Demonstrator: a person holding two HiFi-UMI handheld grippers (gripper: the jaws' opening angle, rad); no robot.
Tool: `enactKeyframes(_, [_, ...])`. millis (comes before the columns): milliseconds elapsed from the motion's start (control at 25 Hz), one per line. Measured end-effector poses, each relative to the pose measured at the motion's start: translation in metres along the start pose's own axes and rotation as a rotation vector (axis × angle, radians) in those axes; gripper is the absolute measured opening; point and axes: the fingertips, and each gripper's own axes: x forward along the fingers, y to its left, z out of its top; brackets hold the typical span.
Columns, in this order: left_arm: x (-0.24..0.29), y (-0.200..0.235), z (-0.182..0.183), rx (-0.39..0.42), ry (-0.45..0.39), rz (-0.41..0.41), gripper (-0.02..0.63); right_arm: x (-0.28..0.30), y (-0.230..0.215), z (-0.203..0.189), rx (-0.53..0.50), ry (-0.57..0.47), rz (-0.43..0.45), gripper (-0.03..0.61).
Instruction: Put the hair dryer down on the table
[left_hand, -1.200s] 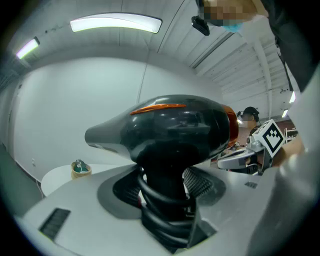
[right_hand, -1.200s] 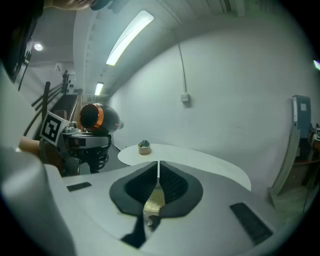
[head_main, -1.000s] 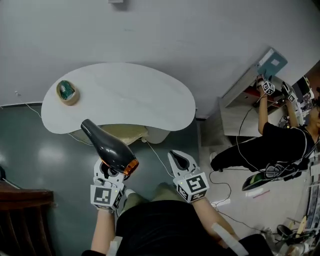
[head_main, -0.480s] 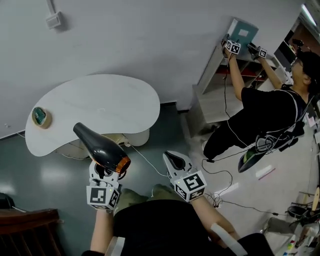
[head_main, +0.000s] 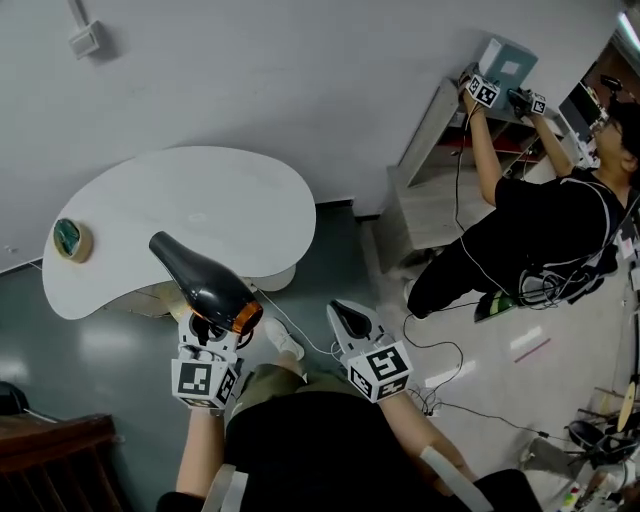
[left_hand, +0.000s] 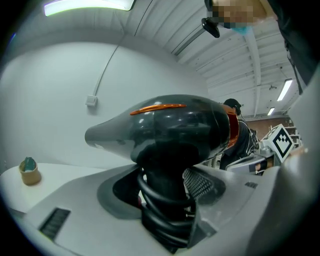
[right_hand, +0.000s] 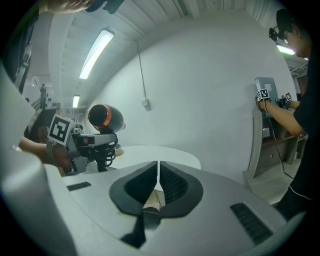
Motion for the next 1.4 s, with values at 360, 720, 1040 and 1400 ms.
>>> enactKeyframes(360, [0.095,0.068,-0.011,-0.052,0.035,0.01,0.263,0.117,-0.05,0.024,-0.026,0.081,0.026,0.026])
enactKeyframes(720, [0.15,0.157,-0.02,-0.078,0.077,0.053,0.264,0.239,-0.057,0.053,-0.062,0.135,0.091,0.026])
enactKeyframes(1040, [0.149,0.198,-0.038,-0.106,0.113,0.144,0.264,0.299,-0.047,0.067,-0.103,0.163,0.187,0.026])
enactKeyframes(1400, [0.153,0.224,-0.059,-0.201,0.158,0.356,0.263,0.364,-0.042,0.077,-0.185,0.247,0.413,0.026])
